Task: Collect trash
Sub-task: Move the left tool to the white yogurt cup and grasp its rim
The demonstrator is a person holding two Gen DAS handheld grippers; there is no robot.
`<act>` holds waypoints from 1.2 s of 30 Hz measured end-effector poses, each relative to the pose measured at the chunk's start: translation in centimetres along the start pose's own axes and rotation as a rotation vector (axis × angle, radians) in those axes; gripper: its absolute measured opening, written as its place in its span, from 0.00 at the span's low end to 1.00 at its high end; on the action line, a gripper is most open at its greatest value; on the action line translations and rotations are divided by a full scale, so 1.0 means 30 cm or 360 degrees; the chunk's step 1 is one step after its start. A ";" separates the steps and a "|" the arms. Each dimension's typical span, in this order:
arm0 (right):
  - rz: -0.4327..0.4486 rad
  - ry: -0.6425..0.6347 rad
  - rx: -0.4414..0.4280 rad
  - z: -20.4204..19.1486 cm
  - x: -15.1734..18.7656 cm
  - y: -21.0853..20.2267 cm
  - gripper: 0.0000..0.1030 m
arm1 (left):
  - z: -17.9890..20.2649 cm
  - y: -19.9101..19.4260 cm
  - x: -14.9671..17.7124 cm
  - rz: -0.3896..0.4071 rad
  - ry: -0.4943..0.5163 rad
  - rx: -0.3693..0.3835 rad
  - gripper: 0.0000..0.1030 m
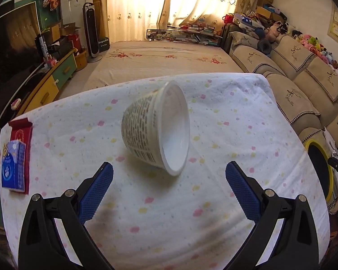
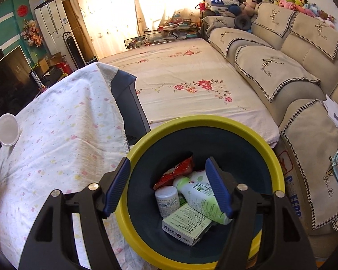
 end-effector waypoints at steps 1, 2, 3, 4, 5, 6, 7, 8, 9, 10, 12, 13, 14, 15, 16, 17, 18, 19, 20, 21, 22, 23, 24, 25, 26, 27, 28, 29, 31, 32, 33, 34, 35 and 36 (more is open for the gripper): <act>-0.0004 -0.0005 0.0005 -0.001 0.001 0.003 0.64 | -0.009 0.017 -0.022 -0.0002 0.0009 -0.0010 0.95; -0.0008 -0.0008 0.0006 -0.002 0.001 0.005 0.65 | -0.020 0.033 -0.041 -0.0007 0.0011 -0.0021 0.95; -0.0010 -0.0008 0.0005 -0.001 0.001 0.008 0.65 | -0.031 0.047 -0.055 -0.0015 0.0010 -0.0034 0.95; -0.0013 -0.0008 0.0006 -0.002 0.001 0.010 0.65 | -0.043 0.062 -0.069 -0.0027 0.0014 -0.0041 0.95; -0.0014 -0.0010 0.0008 -0.005 0.000 0.012 0.65 | -0.051 0.080 -0.082 -0.0040 0.0024 -0.0034 0.95; -0.0015 -0.0013 0.0008 -0.007 -0.001 0.013 0.65 | -0.057 0.093 -0.095 -0.0050 0.0027 -0.0033 0.95; -0.0017 -0.0014 0.0008 -0.011 -0.003 0.015 0.65 | -0.064 0.107 -0.106 -0.0055 0.0025 -0.0032 0.95; -0.0019 -0.0015 0.0007 -0.013 -0.003 0.017 0.65 | -0.069 0.119 -0.116 -0.0061 0.0021 -0.0021 0.95; -0.0021 -0.0018 0.0005 -0.017 -0.004 0.021 0.65 | -0.072 0.128 -0.128 -0.0061 0.0022 -0.0005 0.95; -0.0025 -0.0024 0.0003 -0.024 -0.004 0.024 0.65 | -0.074 0.133 -0.137 -0.0058 0.0022 0.0005 0.95; -0.0032 -0.0036 0.0003 -0.037 -0.004 0.031 0.65 | -0.073 0.142 -0.155 -0.0051 0.0029 0.0009 0.91; -0.0035 -0.0040 0.0001 -0.043 -0.003 0.034 0.65 | -0.069 0.148 -0.164 -0.0050 0.0032 0.0010 0.88; -0.0038 -0.0043 -0.0002 -0.049 -0.003 0.037 0.65 | -0.065 0.156 -0.170 -0.0056 0.0037 0.0011 0.79; -0.0039 -0.0046 -0.0006 -0.052 -0.002 0.038 0.65 | -0.065 0.163 -0.173 -0.0067 0.0039 0.0011 0.69; -0.0040 -0.0050 -0.0009 -0.056 -0.002 0.039 0.65 | -0.062 0.171 -0.174 -0.0078 0.0037 0.0015 0.64; -0.0040 -0.0054 -0.0010 -0.060 0.000 0.038 0.65 | -0.055 0.176 -0.164 -0.0085 0.0029 0.0022 0.55; -0.0040 -0.0059 -0.0011 -0.064 0.001 0.036 0.65 | -0.048 0.179 -0.156 -0.0090 0.0021 0.0023 0.43; -0.0038 -0.0067 -0.0009 -0.069 0.003 0.034 0.65 | -0.046 0.183 -0.153 -0.0091 0.0018 0.0019 0.39; -0.0036 -0.0073 -0.0005 -0.073 0.004 0.032 0.65 | -0.042 0.181 -0.149 -0.0081 0.0020 0.0005 0.34; -0.0031 -0.0081 0.0001 -0.076 0.005 0.028 0.65 | -0.037 0.177 -0.141 -0.0073 0.0025 -0.0008 0.29; -0.0028 -0.0086 0.0004 -0.078 0.006 0.025 0.65 | -0.029 0.171 -0.129 -0.0067 0.0033 -0.0025 0.28; -0.0023 -0.0090 0.0007 -0.079 0.008 0.021 0.65 | -0.019 0.162 -0.119 -0.0062 0.0038 -0.0040 0.28; -0.0018 -0.0092 0.0006 -0.078 0.009 0.016 0.65 | -0.012 0.148 -0.109 -0.0057 0.0042 -0.0048 0.28; -0.0011 -0.0092 0.0002 -0.078 0.012 0.010 0.65 | -0.001 0.134 -0.100 -0.0049 0.0048 -0.0055 0.28; -0.0005 -0.0089 -0.0004 -0.078 0.017 0.005 0.65 | 0.012 0.116 -0.089 -0.0039 0.0055 -0.0063 0.28; 0.0000 -0.0087 -0.0013 -0.077 0.021 -0.001 0.65 | 0.020 0.097 -0.080 -0.0026 0.0064 -0.0073 0.28; 0.0007 -0.0084 -0.0023 -0.076 0.027 -0.009 0.65 | 0.037 0.073 -0.070 -0.0007 0.0081 -0.0094 0.28; 0.0012 -0.0084 -0.0030 -0.074 0.034 -0.017 0.65 | 0.054 0.049 -0.060 0.0010 0.0096 -0.0110 0.28; 0.0024 -0.0086 -0.0039 -0.069 0.048 -0.037 0.65 | 0.090 0.005 -0.037 0.0025 0.0121 -0.0113 0.28; 0.0032 -0.0088 -0.0041 -0.064 0.056 -0.049 0.65 | 0.115 -0.017 -0.022 0.0030 0.0135 -0.0104 0.28; 0.0042 -0.0087 -0.0041 -0.057 0.064 -0.063 0.65 | 0.146 -0.044 -0.006 0.0039 0.0154 -0.0095 0.28; 0.0053 -0.0084 -0.0040 -0.048 0.070 -0.079 0.65 | 0.172 -0.073 0.011 0.0052 0.0172 -0.0092 0.28; 0.0064 -0.0081 -0.0041 -0.041 0.076 -0.092 0.65 | 0.210 -0.102 0.029 0.0068 0.0192 -0.0091 0.28; 0.0079 -0.0075 -0.0043 -0.028 0.084 -0.111 0.65 | 0.246 -0.128 0.045 0.0082 0.0213 -0.0088 0.28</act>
Point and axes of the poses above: each gripper's, at about its wrist camera, not at the fingertips, and y roughly the way its jaws point, z to its right, x to its underside, the point moved 6 cm from there along y, roughly the way its jaws point, and after that the axes turned 9 degrees about -z, right-handed, at the moved point
